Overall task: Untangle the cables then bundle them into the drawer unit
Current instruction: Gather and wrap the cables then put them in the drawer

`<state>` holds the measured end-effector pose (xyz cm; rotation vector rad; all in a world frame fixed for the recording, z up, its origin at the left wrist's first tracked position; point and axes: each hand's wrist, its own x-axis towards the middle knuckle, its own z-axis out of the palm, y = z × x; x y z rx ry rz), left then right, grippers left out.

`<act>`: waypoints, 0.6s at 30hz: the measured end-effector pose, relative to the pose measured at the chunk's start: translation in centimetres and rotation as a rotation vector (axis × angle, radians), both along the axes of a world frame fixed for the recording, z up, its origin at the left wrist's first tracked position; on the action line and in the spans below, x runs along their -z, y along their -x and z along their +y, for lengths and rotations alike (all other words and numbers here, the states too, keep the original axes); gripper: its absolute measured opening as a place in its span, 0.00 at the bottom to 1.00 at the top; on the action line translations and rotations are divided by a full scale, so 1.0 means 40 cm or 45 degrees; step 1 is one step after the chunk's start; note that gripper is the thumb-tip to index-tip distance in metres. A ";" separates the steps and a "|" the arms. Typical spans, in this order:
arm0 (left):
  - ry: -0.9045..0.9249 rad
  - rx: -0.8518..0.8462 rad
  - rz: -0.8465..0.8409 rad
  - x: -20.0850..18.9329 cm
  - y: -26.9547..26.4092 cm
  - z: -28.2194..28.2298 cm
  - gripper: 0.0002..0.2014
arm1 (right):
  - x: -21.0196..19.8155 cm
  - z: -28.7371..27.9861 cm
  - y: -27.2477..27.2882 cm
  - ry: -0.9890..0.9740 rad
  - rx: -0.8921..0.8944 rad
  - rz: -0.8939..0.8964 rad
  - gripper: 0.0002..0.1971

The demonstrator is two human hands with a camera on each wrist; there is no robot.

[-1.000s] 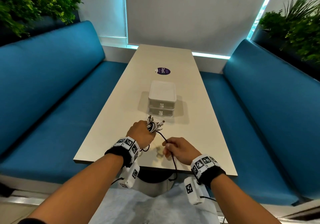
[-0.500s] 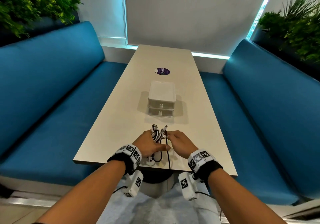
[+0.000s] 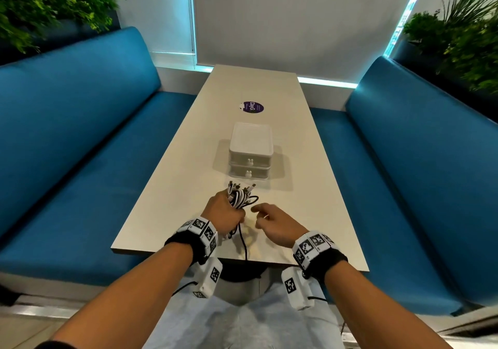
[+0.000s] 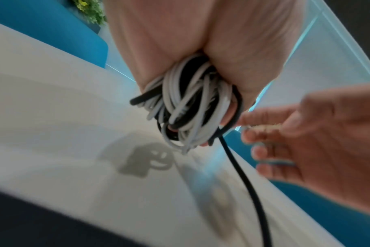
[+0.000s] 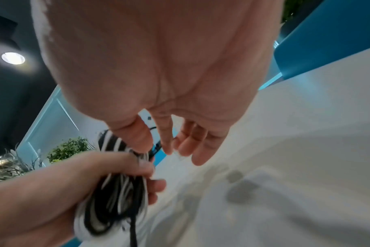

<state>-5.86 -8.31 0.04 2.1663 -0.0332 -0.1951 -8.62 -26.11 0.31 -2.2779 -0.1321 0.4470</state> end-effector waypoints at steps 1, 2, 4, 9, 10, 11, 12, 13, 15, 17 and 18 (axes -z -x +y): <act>0.093 -0.031 0.019 -0.008 -0.007 -0.001 0.08 | 0.016 -0.001 0.007 -0.020 -0.015 0.004 0.21; 0.196 -0.054 0.033 -0.014 -0.012 -0.003 0.07 | 0.026 0.002 0.017 -0.042 -0.040 0.022 0.22; 0.336 -0.077 0.043 -0.031 -0.020 -0.010 0.05 | 0.044 0.021 0.036 -0.061 -0.111 0.035 0.25; 0.503 0.039 0.045 -0.081 -0.003 -0.045 0.06 | 0.046 0.068 0.058 -0.210 -0.136 0.057 0.14; 0.424 0.111 0.036 -0.086 0.003 -0.050 0.08 | 0.043 0.074 0.060 -0.240 -0.116 0.100 0.14; 0.316 0.183 0.018 -0.088 0.010 -0.054 0.09 | 0.044 0.079 0.063 -0.274 -0.100 0.142 0.15; 0.216 0.243 -0.005 -0.087 0.014 -0.056 0.08 | 0.046 0.083 0.068 -0.305 -0.083 0.178 0.14; 0.157 0.283 -0.025 -0.085 0.017 -0.056 0.07 | 0.049 0.085 0.071 -0.315 -0.069 0.207 0.14; 0.095 0.327 -0.055 -0.073 0.016 -0.050 0.08 | 0.053 0.078 0.072 -0.190 -0.086 0.196 0.13; 0.026 0.366 -0.084 -0.058 0.013 -0.037 0.05 | 0.049 0.056 0.063 -0.007 -0.146 0.137 0.15; -0.028 0.375 -0.087 -0.047 0.010 -0.026 0.07 | 0.047 0.040 0.054 0.035 -0.173 0.102 0.14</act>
